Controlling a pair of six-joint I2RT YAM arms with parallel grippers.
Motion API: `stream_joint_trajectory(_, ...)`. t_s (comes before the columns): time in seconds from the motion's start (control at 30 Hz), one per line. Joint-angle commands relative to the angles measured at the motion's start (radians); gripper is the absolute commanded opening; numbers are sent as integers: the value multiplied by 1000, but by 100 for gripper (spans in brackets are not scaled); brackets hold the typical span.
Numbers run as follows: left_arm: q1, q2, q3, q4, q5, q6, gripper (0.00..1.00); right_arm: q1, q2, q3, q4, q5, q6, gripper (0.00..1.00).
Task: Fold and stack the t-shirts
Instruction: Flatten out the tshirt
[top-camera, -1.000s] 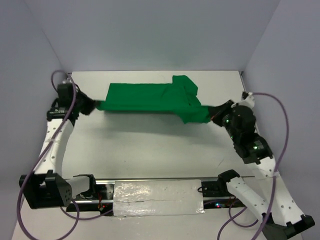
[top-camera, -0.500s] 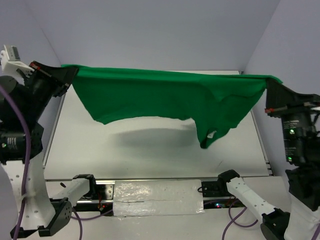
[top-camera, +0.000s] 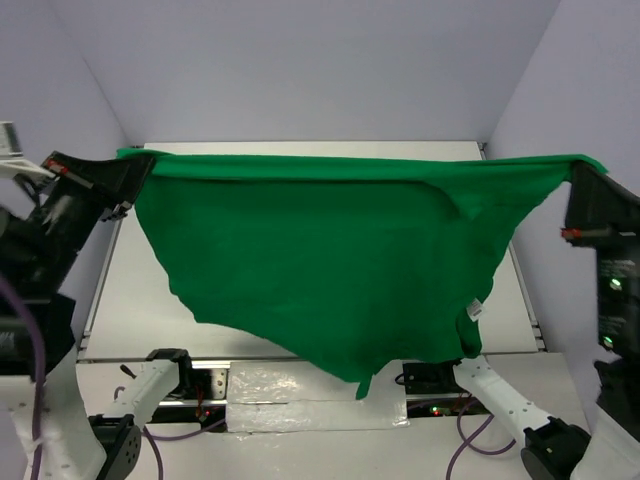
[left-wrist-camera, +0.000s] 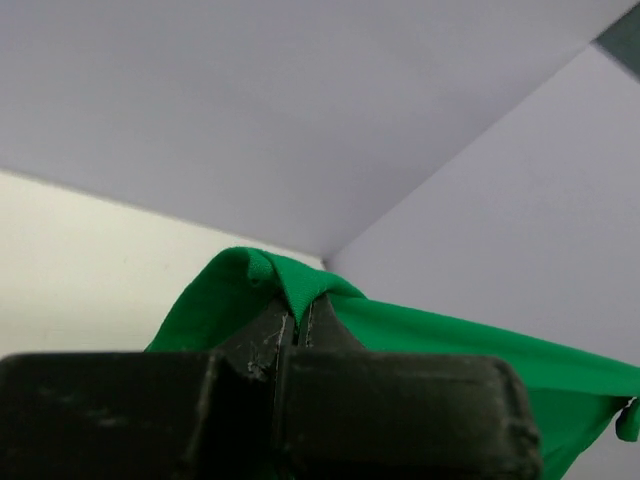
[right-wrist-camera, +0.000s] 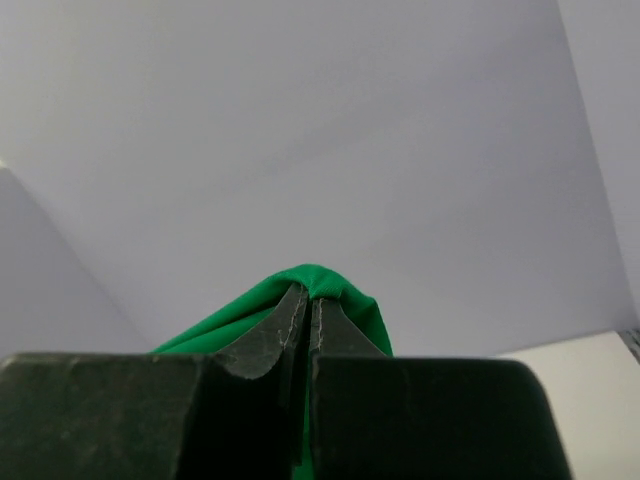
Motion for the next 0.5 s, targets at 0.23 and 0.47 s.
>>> stream_joint_trajectory(0.23, 13, 109, -562, 136, -180, 79, 0, -12, 272, -329, 194, 109, -58, 0)
stream_joint_trajectory(0.47, 44, 400, -730, 335, -192, 90, 0, -55, 680, -353, 309, -28, -39, 0)
